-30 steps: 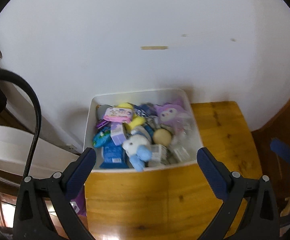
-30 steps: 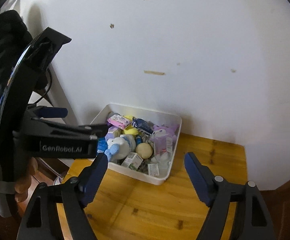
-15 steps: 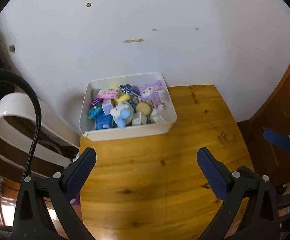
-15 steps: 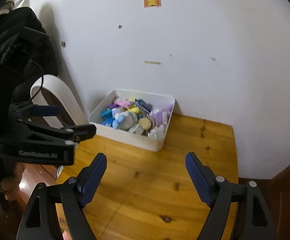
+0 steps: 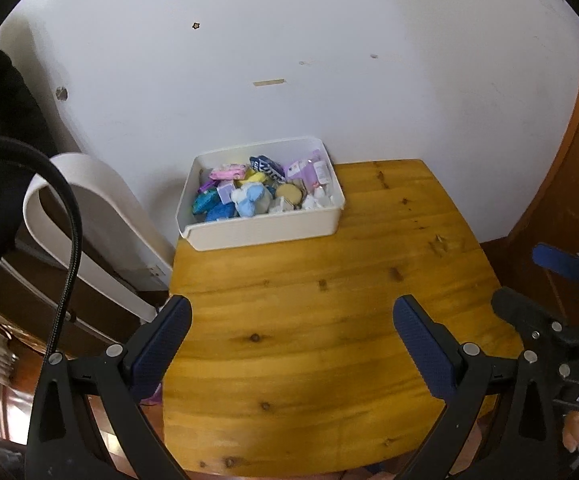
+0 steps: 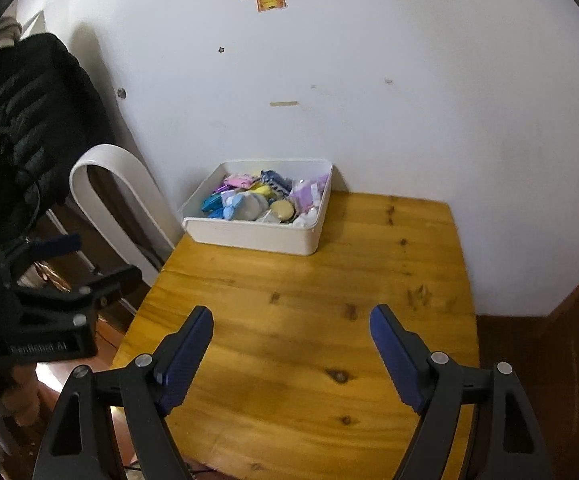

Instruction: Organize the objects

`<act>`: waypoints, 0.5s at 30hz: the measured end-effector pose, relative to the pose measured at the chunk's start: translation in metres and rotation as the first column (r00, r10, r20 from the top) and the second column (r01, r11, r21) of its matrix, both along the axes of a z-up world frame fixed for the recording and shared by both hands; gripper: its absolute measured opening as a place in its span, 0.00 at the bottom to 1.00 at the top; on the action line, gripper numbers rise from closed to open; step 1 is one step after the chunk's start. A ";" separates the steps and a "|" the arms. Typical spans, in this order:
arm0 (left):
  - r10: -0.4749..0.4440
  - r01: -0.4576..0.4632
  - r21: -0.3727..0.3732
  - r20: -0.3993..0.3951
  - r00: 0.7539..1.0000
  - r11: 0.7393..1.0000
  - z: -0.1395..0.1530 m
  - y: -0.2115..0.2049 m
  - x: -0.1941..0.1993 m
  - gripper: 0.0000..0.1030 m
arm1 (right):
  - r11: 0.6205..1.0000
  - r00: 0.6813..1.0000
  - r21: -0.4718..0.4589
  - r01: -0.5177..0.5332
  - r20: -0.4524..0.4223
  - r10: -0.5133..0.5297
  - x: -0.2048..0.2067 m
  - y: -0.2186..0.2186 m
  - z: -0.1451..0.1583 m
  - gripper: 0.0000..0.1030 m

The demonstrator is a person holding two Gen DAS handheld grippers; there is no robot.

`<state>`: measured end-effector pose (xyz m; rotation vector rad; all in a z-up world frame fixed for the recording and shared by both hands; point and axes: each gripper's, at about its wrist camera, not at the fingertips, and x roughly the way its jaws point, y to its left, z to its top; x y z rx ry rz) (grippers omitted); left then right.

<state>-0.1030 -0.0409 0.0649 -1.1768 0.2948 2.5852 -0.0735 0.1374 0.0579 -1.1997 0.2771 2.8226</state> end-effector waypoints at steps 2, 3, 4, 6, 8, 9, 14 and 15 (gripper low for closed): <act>0.009 -0.009 0.023 0.008 1.000 1.000 -0.003 -0.003 0.010 0.98 | 1.000 1.000 -0.015 0.008 0.002 -0.008 0.009 -0.003 -0.002 0.79; 0.011 -0.011 0.036 0.015 1.000 0.999 -0.006 -0.004 0.015 0.98 | 1.000 1.000 -0.019 0.014 -0.001 -0.014 0.013 -0.004 -0.004 0.79; 0.014 -0.015 0.048 0.021 1.000 0.999 -0.008 -0.006 0.019 0.98 | 1.000 1.000 -0.020 0.022 -0.007 -0.022 0.018 -0.006 -0.005 0.79; 0.019 -0.021 0.074 0.034 0.999 0.997 -0.013 -0.009 0.024 0.98 | 0.999 0.999 -0.011 0.038 -0.023 -0.038 0.025 -0.010 -0.005 0.79; 0.053 -0.056 0.085 0.028 0.998 0.995 -0.018 -0.013 0.028 0.98 | 0.999 0.998 -0.003 0.050 -0.041 -0.050 0.034 -0.015 -0.006 0.79; 0.070 -0.072 0.089 0.021 0.997 0.993 -0.020 -0.014 0.029 0.98 | 0.998 0.997 0.005 0.056 -0.044 -0.056 0.037 -0.018 -0.007 0.79; 0.134 -0.137 0.104 0.032 0.990 0.985 -0.031 -0.018 0.033 0.98 | 0.997 0.996 0.003 0.081 -0.035 -0.081 0.047 -0.025 -0.013 0.79; 0.140 -0.143 0.104 0.036 0.989 0.984 -0.033 -0.018 0.033 0.98 | 0.995 0.995 0.016 0.095 -0.039 -0.094 0.048 -0.025 -0.013 0.79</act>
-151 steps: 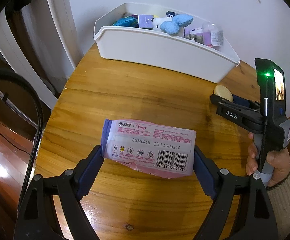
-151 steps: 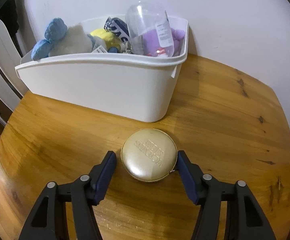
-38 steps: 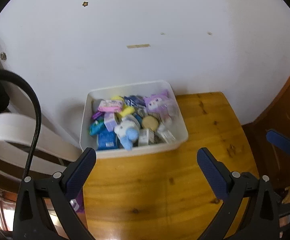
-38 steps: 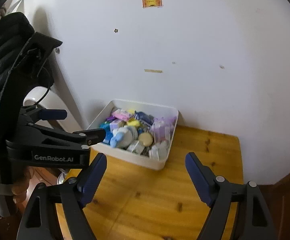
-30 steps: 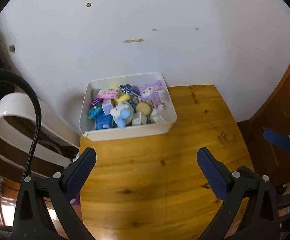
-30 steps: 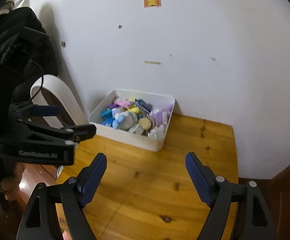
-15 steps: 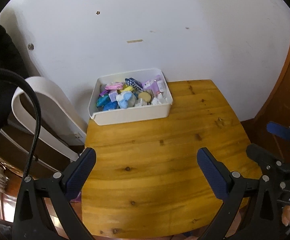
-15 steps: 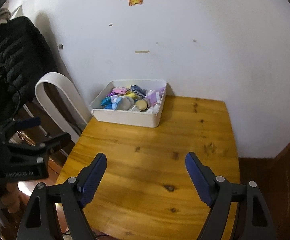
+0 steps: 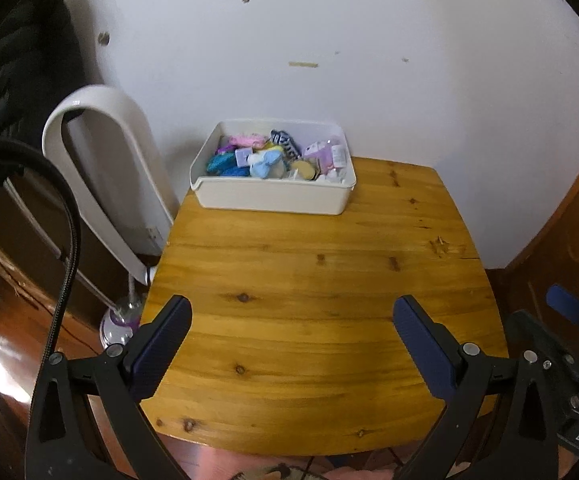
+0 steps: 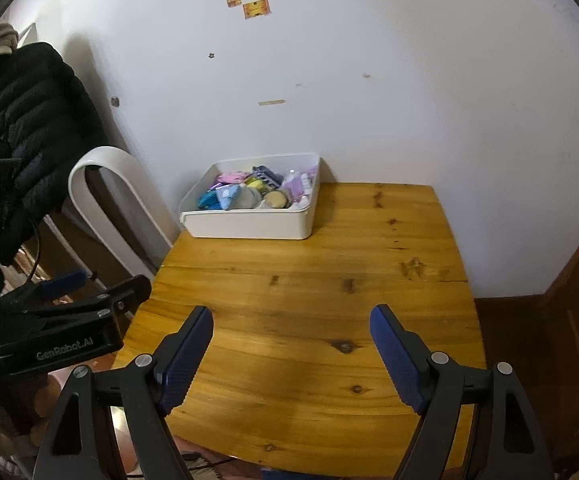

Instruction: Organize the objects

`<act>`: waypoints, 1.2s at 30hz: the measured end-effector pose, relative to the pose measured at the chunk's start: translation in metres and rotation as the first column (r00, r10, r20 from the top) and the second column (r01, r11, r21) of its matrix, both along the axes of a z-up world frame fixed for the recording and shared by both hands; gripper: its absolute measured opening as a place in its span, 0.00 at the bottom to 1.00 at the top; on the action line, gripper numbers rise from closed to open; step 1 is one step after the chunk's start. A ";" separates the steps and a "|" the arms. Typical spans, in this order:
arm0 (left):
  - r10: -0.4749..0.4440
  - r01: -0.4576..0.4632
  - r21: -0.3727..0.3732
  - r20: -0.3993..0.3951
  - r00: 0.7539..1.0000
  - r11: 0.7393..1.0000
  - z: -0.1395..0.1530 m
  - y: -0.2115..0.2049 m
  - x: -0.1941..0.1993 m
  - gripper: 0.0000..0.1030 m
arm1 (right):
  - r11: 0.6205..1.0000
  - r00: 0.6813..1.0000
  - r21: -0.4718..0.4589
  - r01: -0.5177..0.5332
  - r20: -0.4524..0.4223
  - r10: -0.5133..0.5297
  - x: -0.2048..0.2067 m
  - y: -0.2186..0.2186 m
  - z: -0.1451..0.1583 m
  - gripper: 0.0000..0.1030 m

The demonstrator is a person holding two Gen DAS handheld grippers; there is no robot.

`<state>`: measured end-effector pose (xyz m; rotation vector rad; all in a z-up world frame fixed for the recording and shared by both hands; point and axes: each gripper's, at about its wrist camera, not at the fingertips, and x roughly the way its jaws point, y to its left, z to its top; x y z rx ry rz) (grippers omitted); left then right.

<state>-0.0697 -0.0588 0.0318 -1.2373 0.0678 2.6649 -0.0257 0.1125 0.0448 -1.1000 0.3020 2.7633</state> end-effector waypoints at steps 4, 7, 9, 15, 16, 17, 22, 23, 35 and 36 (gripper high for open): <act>0.012 -0.012 -0.040 0.003 1.000 0.999 -0.006 0.006 0.003 0.98 | 0.999 0.999 -0.008 0.040 -0.007 -0.040 0.003 0.006 -0.001 0.79; 0.015 -0.015 -0.036 0.011 1.000 0.999 -0.009 0.005 0.004 0.98 | 0.998 0.999 -0.033 0.054 0.001 -0.054 0.004 0.011 -0.006 0.79; 0.020 -0.020 -0.038 0.013 1.000 0.999 -0.010 0.005 0.005 0.98 | 0.997 0.998 -0.048 0.055 0.013 -0.055 0.004 0.012 -0.011 0.79; 0.004 -0.003 -0.039 0.037 0.999 0.999 -0.018 0.009 0.006 0.98 | 0.996 0.998 -0.077 0.049 0.051 -0.045 0.000 0.013 -0.023 0.79; -0.001 0.003 -0.040 0.043 0.999 0.999 -0.020 0.010 0.007 0.98 | 0.996 0.998 -0.079 0.048 0.054 -0.043 0.000 0.013 -0.024 0.79; -0.008 0.011 -0.042 0.052 0.999 0.999 -0.023 0.012 0.007 0.98 | 0.996 0.998 -0.080 0.045 0.057 -0.041 -0.001 0.013 -0.025 0.79; -0.018 0.021 -0.044 0.074 0.997 0.999 -0.030 0.015 0.006 0.98 | 0.995 0.997 -0.086 0.042 0.072 -0.036 -0.004 0.013 -0.030 0.79; -0.019 0.022 -0.042 0.079 0.997 0.999 -0.031 0.016 0.005 0.98 | 0.995 0.997 -0.088 0.042 0.075 -0.035 -0.005 0.013 -0.031 0.79; -0.010 0.015 -0.057 0.096 0.995 0.998 -0.038 0.020 0.002 0.97 | 0.993 0.993 -0.111 0.039 0.116 -0.026 -0.014 0.017 -0.042 0.79; -0.009 0.015 -0.057 0.096 0.995 0.998 -0.039 0.020 0.002 0.97 | 0.993 0.993 -0.112 0.038 0.118 -0.025 -0.015 0.017 -0.042 0.79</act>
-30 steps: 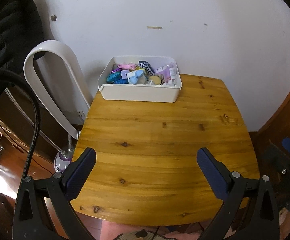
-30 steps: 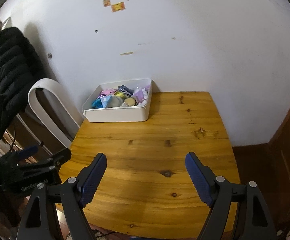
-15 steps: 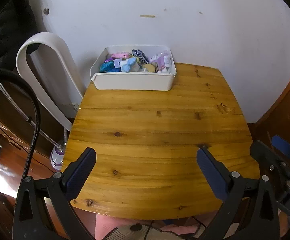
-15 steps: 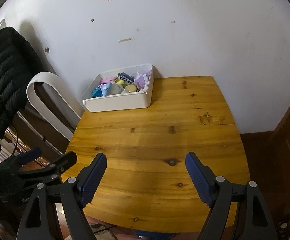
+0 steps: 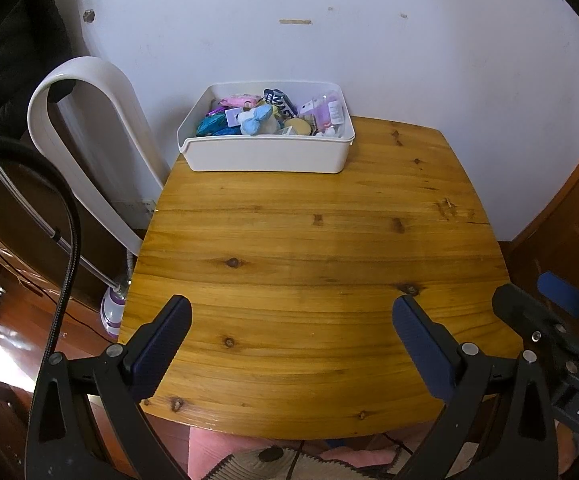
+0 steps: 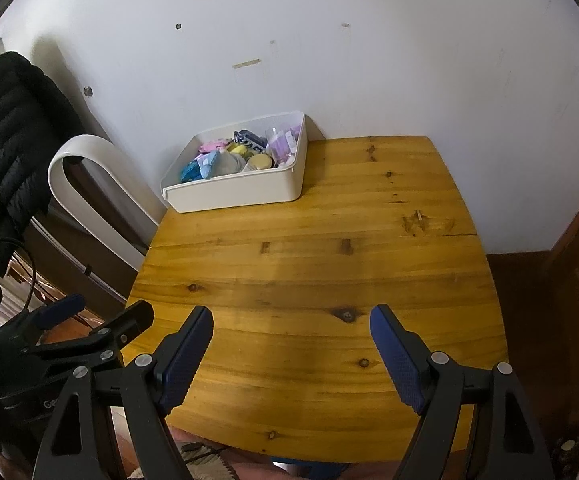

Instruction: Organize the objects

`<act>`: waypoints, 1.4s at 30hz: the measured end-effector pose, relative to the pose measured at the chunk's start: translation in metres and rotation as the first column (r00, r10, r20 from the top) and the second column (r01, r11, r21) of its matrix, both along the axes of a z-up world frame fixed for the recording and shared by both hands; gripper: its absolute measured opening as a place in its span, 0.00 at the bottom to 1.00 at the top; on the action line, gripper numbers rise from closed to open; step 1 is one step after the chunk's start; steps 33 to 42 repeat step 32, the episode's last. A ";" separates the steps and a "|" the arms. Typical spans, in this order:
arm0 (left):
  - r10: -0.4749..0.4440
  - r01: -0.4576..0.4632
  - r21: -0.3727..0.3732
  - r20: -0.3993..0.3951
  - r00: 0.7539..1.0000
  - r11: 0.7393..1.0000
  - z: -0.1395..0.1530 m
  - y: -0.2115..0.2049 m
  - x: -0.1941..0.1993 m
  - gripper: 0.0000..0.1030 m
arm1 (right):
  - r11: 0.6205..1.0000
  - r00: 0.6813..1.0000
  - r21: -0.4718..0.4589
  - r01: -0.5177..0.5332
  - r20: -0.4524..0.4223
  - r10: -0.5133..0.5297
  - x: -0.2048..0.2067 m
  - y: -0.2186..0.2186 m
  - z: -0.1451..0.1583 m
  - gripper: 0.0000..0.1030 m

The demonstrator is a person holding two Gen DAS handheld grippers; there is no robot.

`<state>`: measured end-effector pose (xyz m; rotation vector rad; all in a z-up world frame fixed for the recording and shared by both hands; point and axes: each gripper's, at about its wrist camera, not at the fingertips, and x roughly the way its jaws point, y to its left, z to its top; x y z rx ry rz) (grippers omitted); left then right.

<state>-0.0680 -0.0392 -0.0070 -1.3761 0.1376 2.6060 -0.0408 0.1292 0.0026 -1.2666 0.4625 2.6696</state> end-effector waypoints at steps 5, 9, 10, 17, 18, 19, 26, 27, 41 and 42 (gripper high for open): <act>0.002 -0.002 -0.002 -0.003 1.000 1.000 0.000 -0.001 -0.001 0.97 | 1.000 1.000 -0.005 -0.003 0.014 0.003 -0.004 0.000 -0.002 0.79; -0.002 0.002 -0.002 -0.006 1.000 1.000 0.000 -0.002 -0.002 0.97 | 1.000 1.000 -0.010 -0.002 0.022 0.002 -0.005 0.000 -0.003 0.79; -0.002 0.002 -0.003 -0.006 1.000 1.000 0.000 -0.002 -0.002 0.97 | 1.000 1.000 -0.010 -0.001 0.023 0.001 -0.005 0.000 -0.003 0.79; 0.001 -0.002 -0.011 -0.005 1.000 1.000 -0.001 -0.001 -0.005 0.97 | 1.000 0.999 -0.016 -0.001 0.032 0.001 -0.008 0.000 -0.003 0.79; 0.002 -0.002 -0.012 -0.005 1.000 1.000 -0.001 -0.001 -0.005 0.97 | 1.000 0.999 -0.018 -0.001 0.034 0.002 -0.009 0.000 -0.004 0.79; 0.002 -0.002 -0.013 -0.005 1.000 1.000 -0.001 -0.002 -0.005 0.97 | 1.000 0.999 -0.018 -0.001 0.035 0.002 -0.009 0.000 -0.004 0.79; -0.002 0.002 -0.025 -0.009 1.000 1.000 -0.002 0.000 -0.005 0.97 | 1.000 0.999 -0.025 -0.005 0.046 0.006 -0.011 -0.001 -0.008 0.79; 0.000 -0.001 -0.025 -0.010 1.000 1.000 -0.002 0.000 -0.005 0.97 | 1.000 0.999 -0.027 -0.005 0.048 0.007 -0.012 -0.002 -0.009 0.79; 0.011 -0.011 -0.027 -0.008 1.000 1.000 -0.003 0.000 -0.005 0.97 | 0.999 0.999 -0.031 -0.006 0.052 0.008 -0.013 -0.002 -0.011 0.79; 0.011 -0.011 -0.027 -0.008 1.000 1.000 -0.003 0.000 -0.005 0.97 | 0.999 0.999 -0.031 -0.006 0.052 0.008 -0.013 -0.002 -0.011 0.79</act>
